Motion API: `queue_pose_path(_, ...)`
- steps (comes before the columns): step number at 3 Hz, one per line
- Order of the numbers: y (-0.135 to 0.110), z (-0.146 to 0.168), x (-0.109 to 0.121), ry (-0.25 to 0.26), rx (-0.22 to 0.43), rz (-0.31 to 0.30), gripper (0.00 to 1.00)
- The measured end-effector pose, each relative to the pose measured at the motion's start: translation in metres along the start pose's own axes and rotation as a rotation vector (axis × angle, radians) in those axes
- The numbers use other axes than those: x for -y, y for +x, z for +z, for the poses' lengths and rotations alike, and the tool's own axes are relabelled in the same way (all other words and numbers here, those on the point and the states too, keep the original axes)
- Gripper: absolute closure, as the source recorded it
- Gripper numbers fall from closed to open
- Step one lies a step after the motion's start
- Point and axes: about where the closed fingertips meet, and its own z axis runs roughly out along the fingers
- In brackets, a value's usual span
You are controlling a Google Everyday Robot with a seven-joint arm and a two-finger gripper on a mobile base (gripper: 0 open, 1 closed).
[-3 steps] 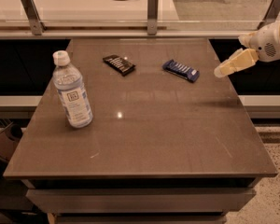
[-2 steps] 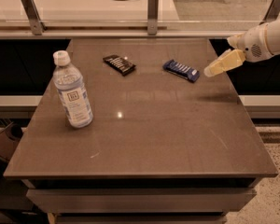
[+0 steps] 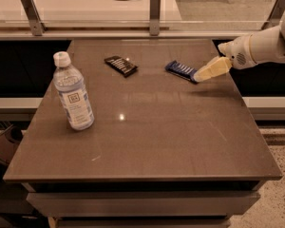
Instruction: Pick rxbar blueberry
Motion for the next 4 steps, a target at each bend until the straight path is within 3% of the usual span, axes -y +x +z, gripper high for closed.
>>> queue_pose_path(2, 0.011, 0.05, -0.01, -0.04, 0.065, 0.046, 0.0)
queue_pose_path(3, 0.01, 0.076, -0.024, -0.053, 0.089, 0.053, 0.18)
queue_pose_path(4, 0.008, 0.078, -0.025, -0.054, 0.09, 0.054, 0.41)
